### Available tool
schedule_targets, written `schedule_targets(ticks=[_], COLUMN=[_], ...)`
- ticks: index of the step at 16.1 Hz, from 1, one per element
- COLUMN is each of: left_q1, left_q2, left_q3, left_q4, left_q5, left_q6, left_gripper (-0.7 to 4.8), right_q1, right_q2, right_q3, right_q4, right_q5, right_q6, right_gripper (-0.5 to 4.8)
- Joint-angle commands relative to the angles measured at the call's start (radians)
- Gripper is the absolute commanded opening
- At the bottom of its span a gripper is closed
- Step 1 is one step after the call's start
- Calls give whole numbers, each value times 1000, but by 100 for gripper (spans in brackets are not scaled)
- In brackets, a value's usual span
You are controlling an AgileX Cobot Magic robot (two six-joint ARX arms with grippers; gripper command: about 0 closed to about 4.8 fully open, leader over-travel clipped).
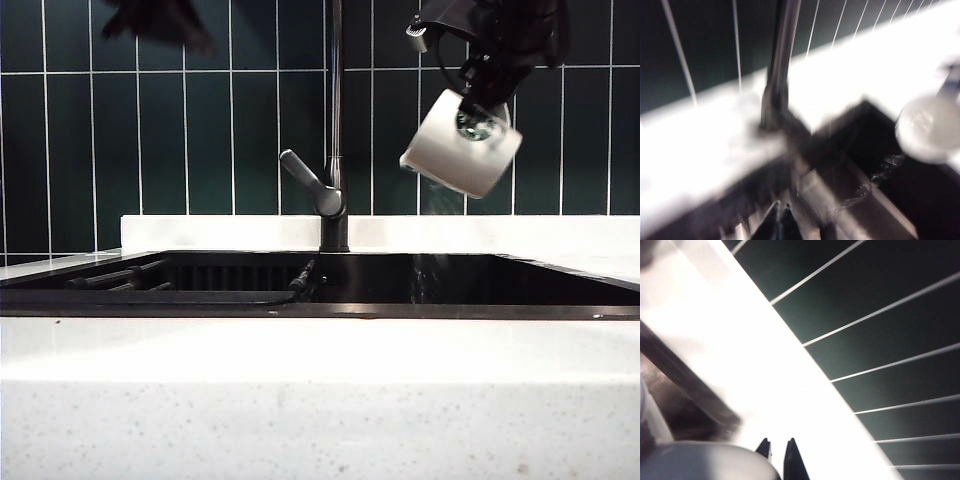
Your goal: Pick up the mug next to the sink, go to the faucet to get some water, pour the water into the sink, and finally put the mug back to its place.
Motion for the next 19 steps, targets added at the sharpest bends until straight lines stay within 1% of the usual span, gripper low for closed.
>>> schedule_targets(ticks=[1, 4, 6, 8, 10, 12, 15, 17, 19], left_q1=[0, 0, -1, -1, -1, -1, -13, -16, -23], left_q2=[-11, -11, -11, -11, -11, -11, -24, -32, -44], left_q3=[-80, -158, -212, -236, -240, -240, -240, -240, -240], left_q4=[-40, -32, 9, 29, 51, 71, 59, 58, 52], left_q5=[-48, -64, -61, -56, -56, -16, -16, -15, -16], left_q6=[5, 2, 3, 2, -2, -39, -41, -42, -42], left_gripper=[-6, -6, -6, -6, -6, -6, -6, -6, -6], right_q1=[2, 3, 7, 17, 48, 100, 165, 174, 177], right_q2=[-18, -18, -18, -17, -17, -17, -17, -16, -16], right_q3=[13, 13, 13, 13, 13, 13, 14, 13, 14], right_q4=[50, 51, 58, 79, 110, 118, 110, 92, 68], right_q5=[12, 11, 11, 8, 7, 8, 10, 17, 51], right_q6=[-241, -349, -422, -488, -586, -662, -701, -705, -706], right_gripper=[-3, -1, -1, -1, -1, -1, -1, -1, -2])
